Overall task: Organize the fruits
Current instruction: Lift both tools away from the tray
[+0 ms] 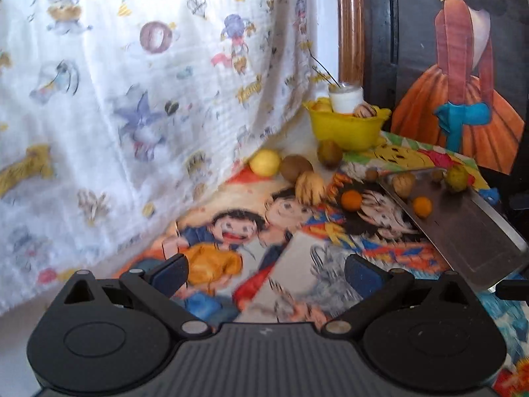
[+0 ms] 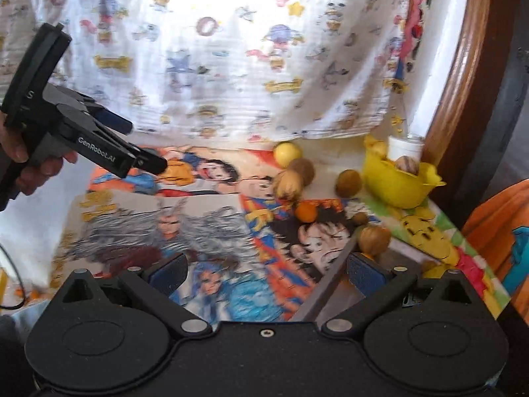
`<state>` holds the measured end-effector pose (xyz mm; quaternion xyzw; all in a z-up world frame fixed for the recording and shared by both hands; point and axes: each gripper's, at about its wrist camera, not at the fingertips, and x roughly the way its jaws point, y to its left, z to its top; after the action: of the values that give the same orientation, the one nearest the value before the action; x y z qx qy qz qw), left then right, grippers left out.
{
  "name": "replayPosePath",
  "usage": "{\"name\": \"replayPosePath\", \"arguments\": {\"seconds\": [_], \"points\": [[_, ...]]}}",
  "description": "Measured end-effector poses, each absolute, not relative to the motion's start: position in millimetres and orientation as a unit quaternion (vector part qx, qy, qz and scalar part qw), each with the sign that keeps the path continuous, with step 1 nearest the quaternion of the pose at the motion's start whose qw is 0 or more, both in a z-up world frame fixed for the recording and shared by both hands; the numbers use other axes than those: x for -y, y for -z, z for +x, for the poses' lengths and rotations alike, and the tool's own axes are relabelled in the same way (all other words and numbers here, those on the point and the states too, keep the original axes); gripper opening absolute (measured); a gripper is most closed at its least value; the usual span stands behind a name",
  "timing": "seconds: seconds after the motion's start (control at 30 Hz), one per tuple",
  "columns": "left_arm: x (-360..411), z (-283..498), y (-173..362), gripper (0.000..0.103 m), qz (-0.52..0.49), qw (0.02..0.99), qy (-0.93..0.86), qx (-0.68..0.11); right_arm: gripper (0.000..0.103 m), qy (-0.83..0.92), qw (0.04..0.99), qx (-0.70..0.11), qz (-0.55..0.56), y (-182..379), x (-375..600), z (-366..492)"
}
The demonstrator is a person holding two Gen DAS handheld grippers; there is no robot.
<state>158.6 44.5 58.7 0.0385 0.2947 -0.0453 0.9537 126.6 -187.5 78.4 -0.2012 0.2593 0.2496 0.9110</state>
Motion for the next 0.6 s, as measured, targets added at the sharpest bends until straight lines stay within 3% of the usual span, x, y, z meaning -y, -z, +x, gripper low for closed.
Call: {"name": "replayPosePath", "arguments": {"seconds": [0.3, 0.6], "points": [[-35, 204, -61, 0.103, 0.085, 0.957, 0.057, -0.271, 0.102, -0.250, 0.899, -0.227, -0.279, -58, 180, 154], [-25, 271, -37, 0.103, 0.008, 0.949, 0.082, -0.306, 0.102, -0.263, 0.888, -0.244, -0.286, -42, 185, 230]]}}
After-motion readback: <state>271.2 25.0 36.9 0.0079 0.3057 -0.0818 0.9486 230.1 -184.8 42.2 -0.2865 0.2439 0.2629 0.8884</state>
